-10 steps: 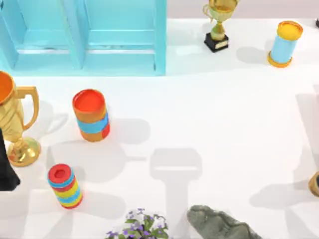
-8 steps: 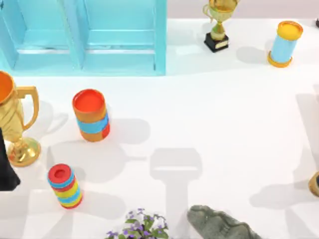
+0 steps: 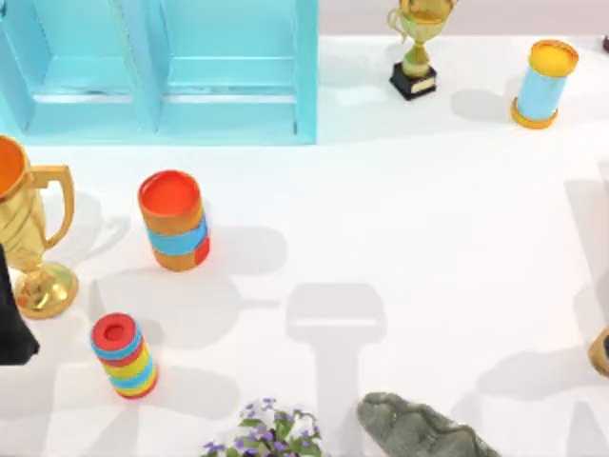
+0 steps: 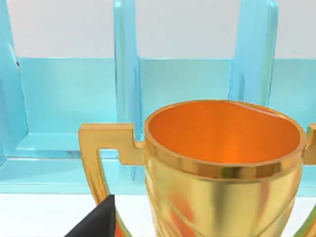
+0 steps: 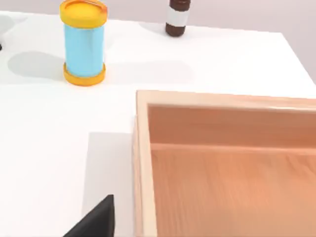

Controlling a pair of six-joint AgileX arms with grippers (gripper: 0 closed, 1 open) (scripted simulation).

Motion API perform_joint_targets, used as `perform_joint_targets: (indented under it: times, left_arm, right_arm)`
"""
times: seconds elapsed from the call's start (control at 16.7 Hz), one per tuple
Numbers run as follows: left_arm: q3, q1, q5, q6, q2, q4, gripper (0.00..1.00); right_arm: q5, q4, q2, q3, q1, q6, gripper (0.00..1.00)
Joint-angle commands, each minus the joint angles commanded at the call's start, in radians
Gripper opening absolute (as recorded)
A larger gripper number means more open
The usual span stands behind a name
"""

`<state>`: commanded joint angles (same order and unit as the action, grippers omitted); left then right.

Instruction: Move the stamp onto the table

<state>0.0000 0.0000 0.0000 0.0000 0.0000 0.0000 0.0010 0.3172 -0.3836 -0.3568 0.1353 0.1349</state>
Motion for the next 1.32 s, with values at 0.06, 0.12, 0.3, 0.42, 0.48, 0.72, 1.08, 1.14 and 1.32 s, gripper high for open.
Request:
perform_joint_targets:
  times: [0.06, 0.12, 0.3, 0.42, 0.48, 0.72, 1.08, 1.14, 1.32]
  left_arm:
    - [0.0, 0.0, 0.0, 0.0, 0.0, 0.0, 1.0]
    - [0.0, 0.0, 0.0, 0.0, 0.0, 0.0, 1.0]
    - [0.0, 0.0, 0.0, 0.0, 0.0, 0.0, 1.0]
    - [0.0, 0.0, 0.0, 0.0, 0.0, 0.0, 1.0]
    - [0.0, 0.0, 0.0, 0.0, 0.0, 0.0, 1.0]
    - [0.0, 0.0, 0.0, 0.0, 0.0, 0.0, 1.0]
    - [0.0, 0.0, 0.0, 0.0, 0.0, 0.0, 1.0]
    - [0.0, 0.0, 0.0, 0.0, 0.0, 0.0, 1.0]
    - [0.0, 0.0, 0.0, 0.0, 0.0, 0.0, 1.0]
  right_arm:
    - [0.0, 0.068, -0.095, -0.075, 0.027, 0.027, 1.0]
    - [-0.001, 0.139, -0.199, -0.151, 0.055, 0.054, 1.0]
    - [-0.003, 0.363, -0.528, -0.375, 0.142, 0.138, 1.0]
    - [-0.004, 0.506, -0.728, -0.513, 0.198, 0.192, 1.0]
    - [-0.004, 0.573, -0.815, -0.578, 0.224, 0.218, 1.0]
    - [-0.002, 0.791, -1.1, -0.817, 0.314, 0.308, 1.0]
    - [-0.001, 0.928, -1.289, -0.991, 0.376, 0.369, 1.0]
    - [-0.001, 0.928, -1.289, -0.991, 0.376, 0.369, 1.0]
    - [-0.001, 0.925, -1.286, -0.988, 0.371, 0.367, 1.0]
